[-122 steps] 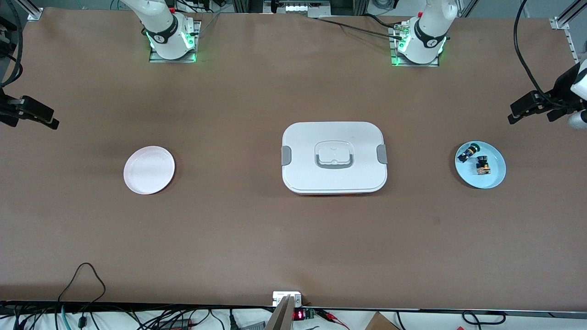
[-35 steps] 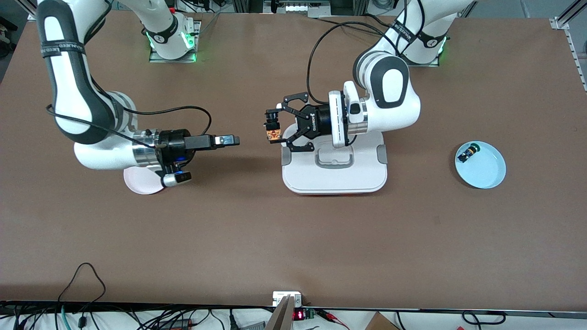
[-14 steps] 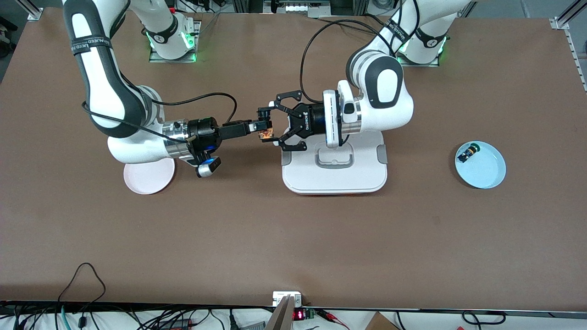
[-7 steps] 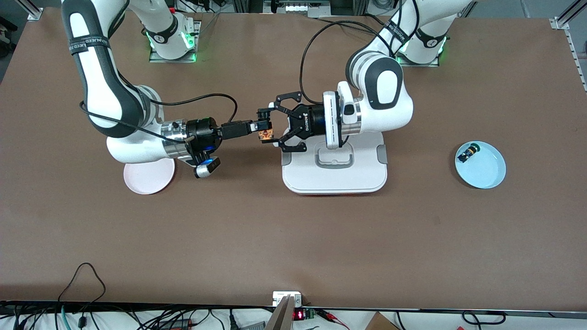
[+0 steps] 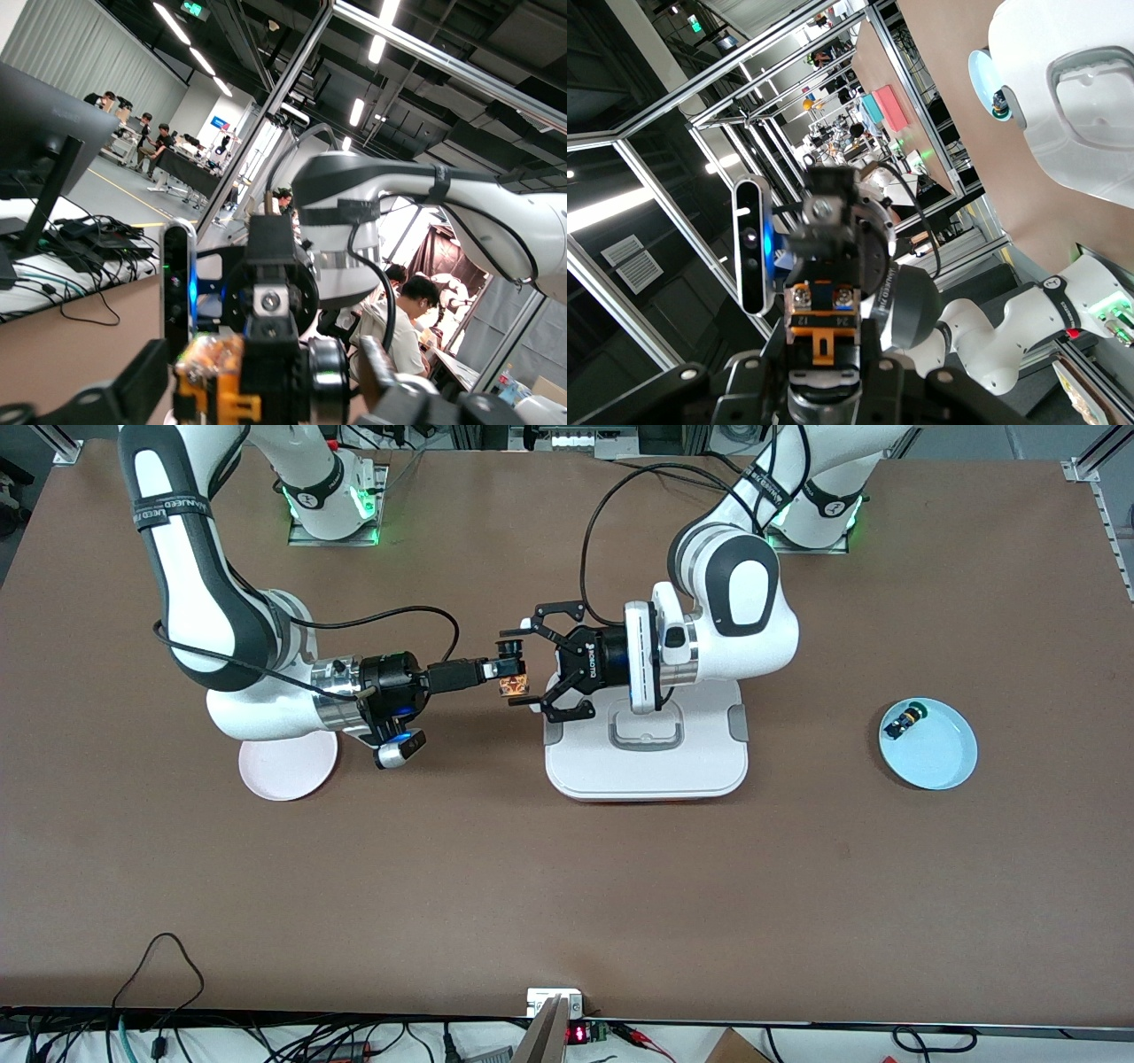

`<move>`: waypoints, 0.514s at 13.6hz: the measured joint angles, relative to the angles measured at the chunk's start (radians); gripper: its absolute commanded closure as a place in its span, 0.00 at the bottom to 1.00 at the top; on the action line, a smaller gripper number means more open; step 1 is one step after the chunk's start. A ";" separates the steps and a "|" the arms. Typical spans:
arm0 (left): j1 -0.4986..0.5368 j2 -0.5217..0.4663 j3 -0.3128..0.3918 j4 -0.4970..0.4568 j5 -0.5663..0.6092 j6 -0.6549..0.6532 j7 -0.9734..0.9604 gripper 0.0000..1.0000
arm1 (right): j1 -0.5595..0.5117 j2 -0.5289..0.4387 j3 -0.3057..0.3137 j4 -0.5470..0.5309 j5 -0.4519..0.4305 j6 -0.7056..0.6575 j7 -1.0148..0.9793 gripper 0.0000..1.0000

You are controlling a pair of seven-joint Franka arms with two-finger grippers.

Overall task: Transfer orange switch to right arm and place
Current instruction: 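Open the left gripper and withdraw it from the switch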

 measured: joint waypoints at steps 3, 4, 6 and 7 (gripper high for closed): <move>0.089 -0.021 0.001 -0.001 0.086 0.004 -0.003 0.00 | 0.001 0.000 0.000 0.000 0.002 0.009 -0.028 0.74; 0.133 -0.029 0.001 -0.012 0.107 0.005 -0.004 0.00 | 0.001 0.000 0.000 0.001 -0.012 0.013 -0.048 0.76; 0.246 -0.052 0.003 -0.059 0.186 -0.002 0.009 0.00 | -0.009 -0.003 -0.004 0.004 -0.117 0.043 -0.114 0.76; 0.308 -0.067 0.005 -0.087 0.283 -0.012 0.014 0.00 | -0.023 -0.005 -0.006 0.005 -0.182 0.050 -0.150 0.76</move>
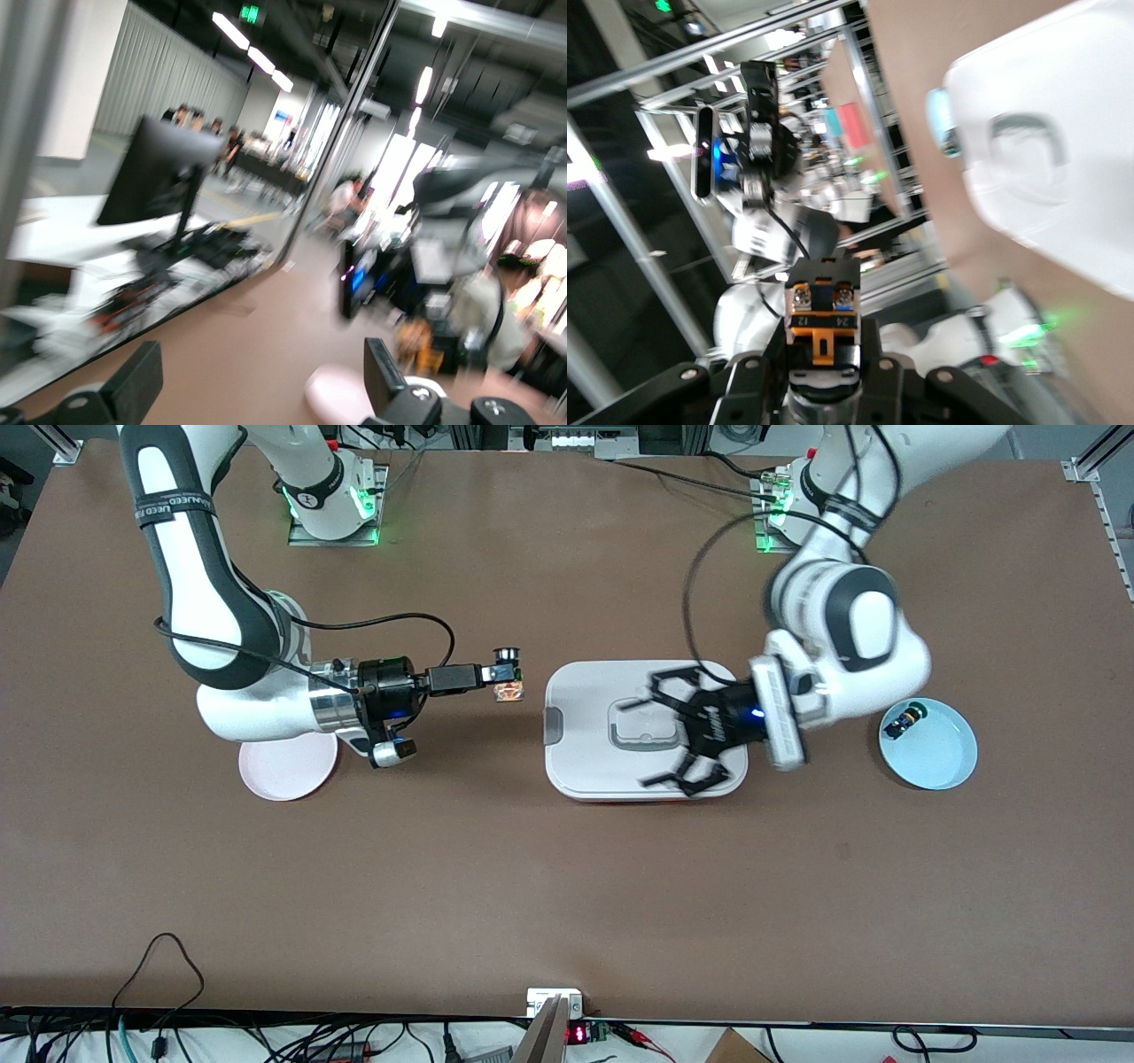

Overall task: Transfer orange switch to right arm and place
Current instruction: 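Open the left gripper and withdraw it from the switch, then lower the switch onto the white plate with the right gripper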

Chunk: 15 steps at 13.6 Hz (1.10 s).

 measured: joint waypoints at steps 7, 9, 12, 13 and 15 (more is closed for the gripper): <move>0.178 -0.101 0.217 -0.046 0.630 -0.037 -0.184 0.00 | -0.138 -0.025 -0.005 0.004 -0.408 0.002 -0.270 0.76; 0.174 -0.137 0.293 -0.046 0.838 -0.065 -0.297 0.00 | -0.171 -0.036 -0.006 0.005 -0.587 0.002 -0.364 0.76; 0.145 -0.189 0.354 -0.045 1.161 -0.098 -0.520 0.00 | -0.209 -0.052 -0.006 0.007 -0.921 0.003 -0.528 0.76; 0.127 -0.209 0.362 -0.040 1.267 -0.129 -0.637 0.00 | -0.213 -0.055 -0.006 0.007 -1.038 0.013 -0.591 0.76; 0.077 -0.248 0.368 -0.001 1.457 -0.236 -0.913 0.00 | -0.212 -0.055 -0.004 0.004 -1.240 0.058 -0.720 0.76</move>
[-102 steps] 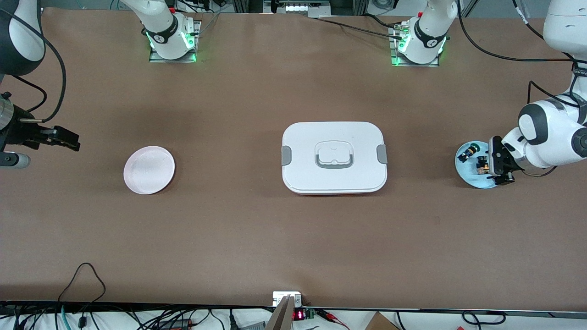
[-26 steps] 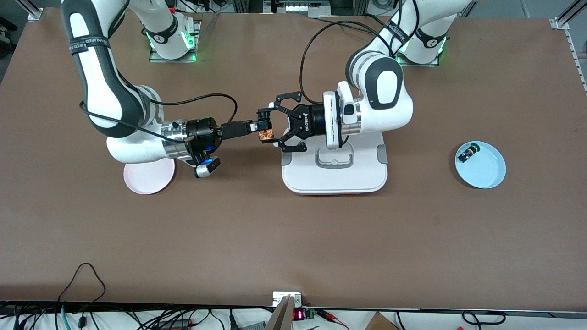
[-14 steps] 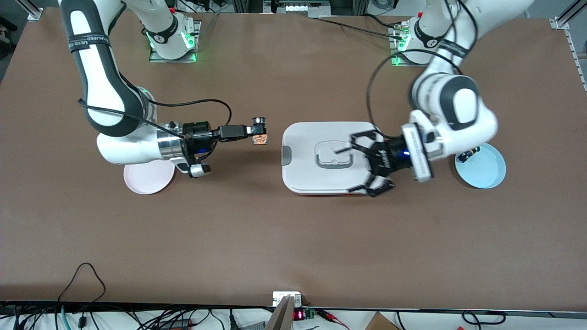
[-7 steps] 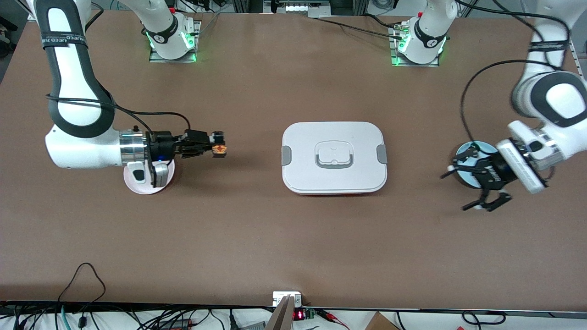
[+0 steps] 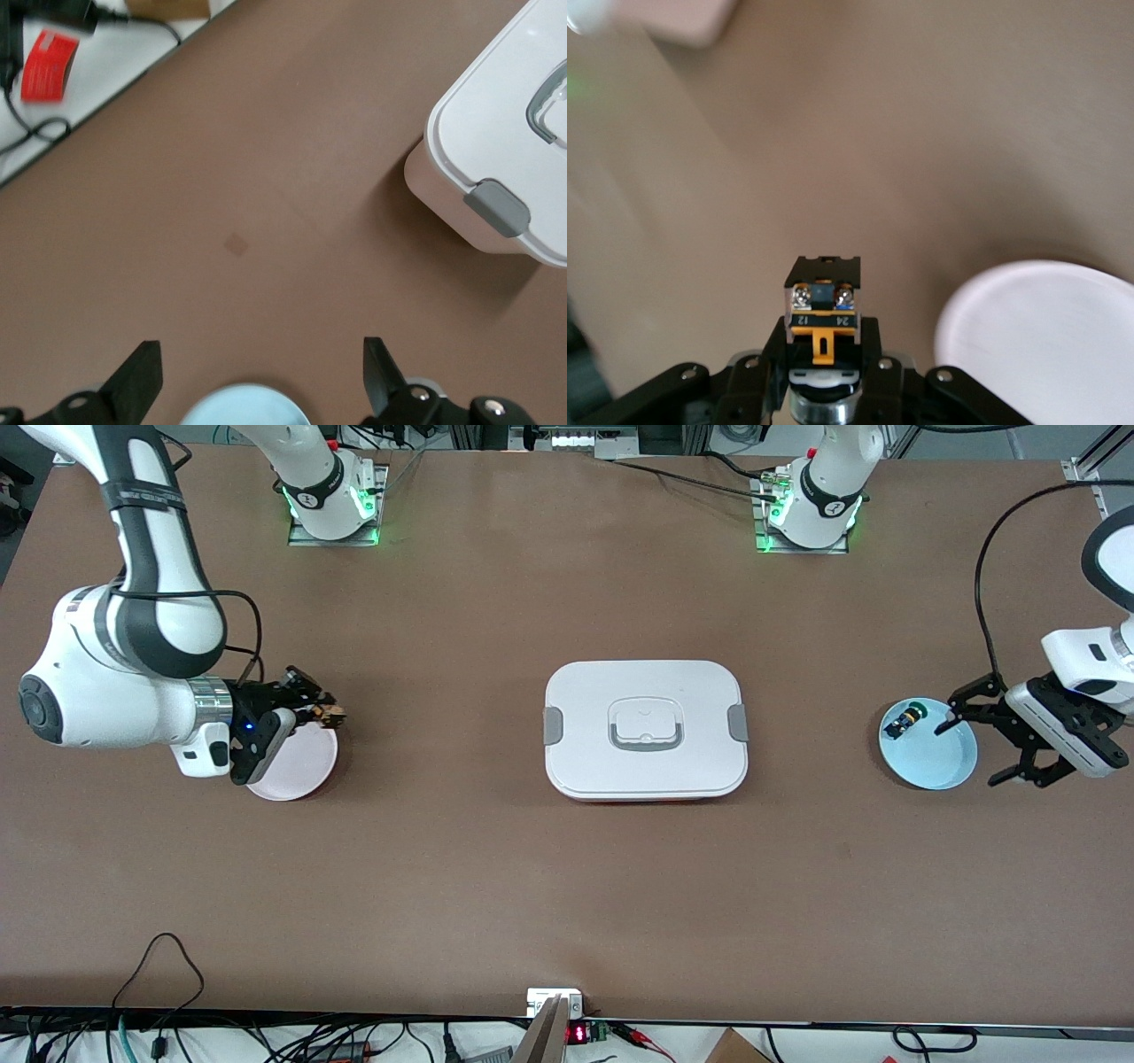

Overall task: Transfer orange switch to right arm and place
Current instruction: 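Lower the switch onto the white plate with the right gripper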

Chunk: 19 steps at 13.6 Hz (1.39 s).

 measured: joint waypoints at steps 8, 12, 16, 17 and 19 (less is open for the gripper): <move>-0.168 -0.024 0.002 0.240 0.360 -0.476 -0.806 0.00 | -0.027 0.012 0.001 -0.165 -0.244 0.406 -0.536 0.76; -0.169 0.002 0.028 0.260 0.374 -0.493 -0.842 0.00 | -0.042 0.031 0.001 -0.248 -0.322 0.518 -0.616 0.76; -0.163 0.013 0.034 0.262 0.369 -0.492 -0.845 0.00 | -0.051 0.060 0.001 -0.265 -0.350 0.545 -0.624 0.76; -0.156 0.012 0.034 0.267 0.356 -0.490 -0.848 0.00 | -0.052 0.069 0.001 -0.272 -0.350 0.570 -0.625 0.76; -0.144 0.001 0.035 0.268 0.337 -0.473 -0.859 0.00 | -0.052 0.088 0.001 -0.299 -0.350 0.633 -0.625 0.76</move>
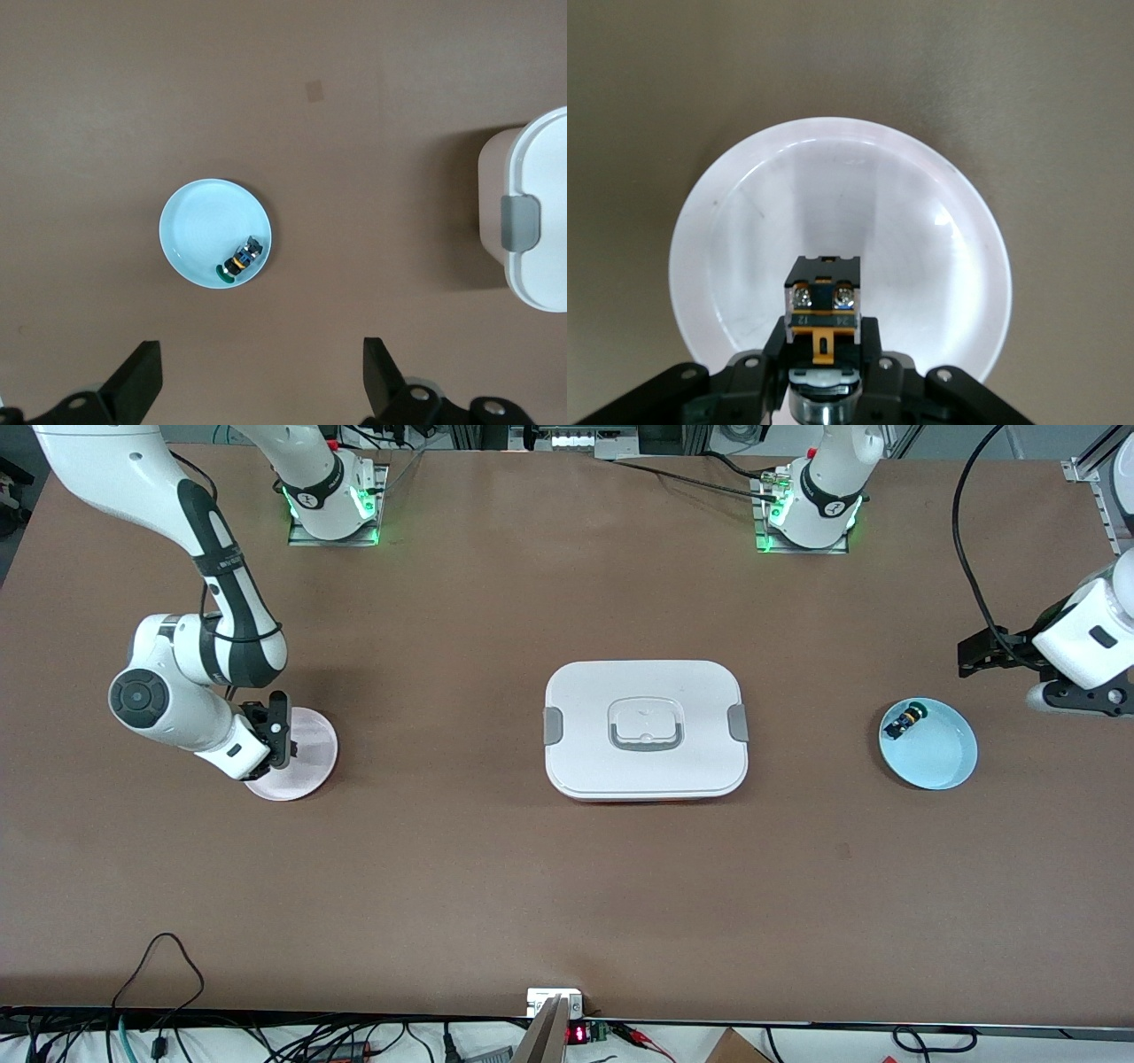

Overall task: Transfer orange switch to right arm and place
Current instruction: 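Lower the switch onto the white plate with the right gripper, then open the right gripper and lift it away from the plate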

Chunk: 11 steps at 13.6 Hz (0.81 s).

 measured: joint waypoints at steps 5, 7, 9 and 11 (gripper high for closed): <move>0.011 -0.049 0.000 -0.046 -0.041 0.051 -0.117 0.00 | 0.000 0.027 0.004 -0.042 0.000 0.066 0.000 0.01; 0.011 -0.069 0.000 -0.074 -0.047 0.066 -0.131 0.00 | 0.000 0.026 0.004 -0.042 0.001 0.066 0.002 0.00; 0.011 -0.079 0.000 -0.082 -0.047 0.067 -0.132 0.00 | 0.000 0.019 0.004 -0.036 0.006 0.067 0.010 0.00; 0.014 -0.081 0.000 -0.083 -0.047 0.068 -0.132 0.00 | 0.001 -0.002 0.005 -0.012 0.045 0.052 0.064 0.00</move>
